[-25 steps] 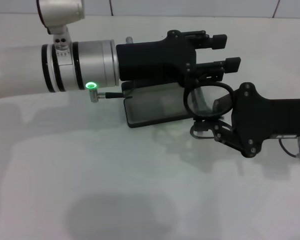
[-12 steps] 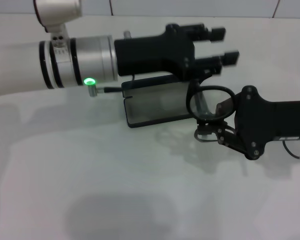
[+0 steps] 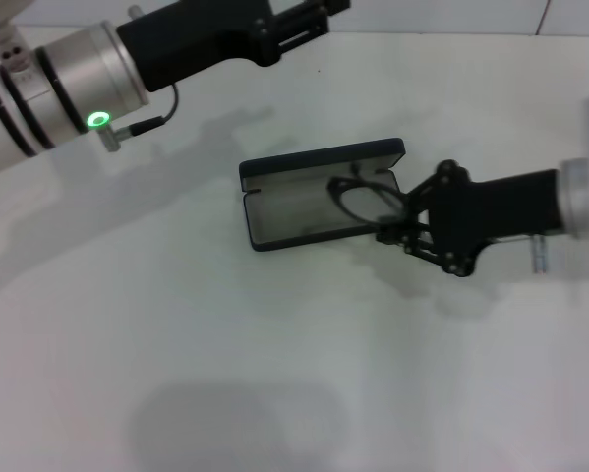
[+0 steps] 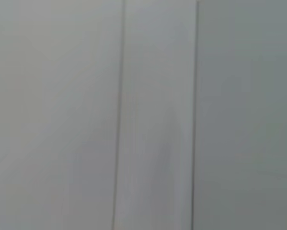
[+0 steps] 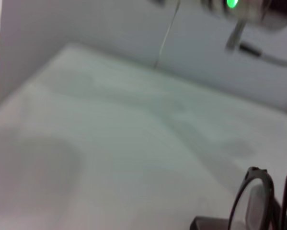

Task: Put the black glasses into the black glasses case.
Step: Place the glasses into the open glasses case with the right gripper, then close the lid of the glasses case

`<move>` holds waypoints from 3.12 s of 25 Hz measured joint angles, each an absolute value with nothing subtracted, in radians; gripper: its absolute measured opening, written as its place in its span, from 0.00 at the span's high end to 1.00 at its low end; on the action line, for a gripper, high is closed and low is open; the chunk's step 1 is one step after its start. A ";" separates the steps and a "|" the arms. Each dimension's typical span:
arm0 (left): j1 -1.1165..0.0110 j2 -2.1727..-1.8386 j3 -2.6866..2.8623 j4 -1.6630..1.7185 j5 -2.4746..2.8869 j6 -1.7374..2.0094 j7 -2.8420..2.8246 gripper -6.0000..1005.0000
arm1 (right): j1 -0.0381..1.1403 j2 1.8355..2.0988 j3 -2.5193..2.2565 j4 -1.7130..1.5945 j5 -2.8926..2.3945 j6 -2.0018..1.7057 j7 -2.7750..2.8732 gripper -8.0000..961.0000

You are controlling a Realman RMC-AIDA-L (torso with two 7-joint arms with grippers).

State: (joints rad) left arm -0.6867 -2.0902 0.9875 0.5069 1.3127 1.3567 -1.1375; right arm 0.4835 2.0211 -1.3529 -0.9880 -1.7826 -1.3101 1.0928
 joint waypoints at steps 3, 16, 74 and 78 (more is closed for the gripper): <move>-0.669 -2.089 0.979 0.507 1.298 1.356 -1.131 0.38 | 0.479 2.022 -1.446 -1.092 -1.867 -1.223 1.182 0.90; -0.655 -2.089 0.978 0.505 1.295 1.356 -1.124 0.38 | 0.504 2.027 -1.764 -1.303 -2.285 -0.950 1.476 0.90; -0.605 -2.091 0.976 0.482 1.295 1.355 -1.128 0.34 | 0.391 2.014 -0.906 -0.906 -1.585 -1.689 1.111 0.70; -0.624 -2.091 0.999 0.469 1.305 1.272 -1.139 0.33 | 0.364 2.008 -0.778 -0.811 -1.585 -1.726 1.101 0.68</move>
State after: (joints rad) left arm -0.6242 -2.0911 0.9991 0.4692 1.3050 1.2717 -1.1386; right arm 0.3642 2.0084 -0.7779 -0.8106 -1.5848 -1.7257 1.1009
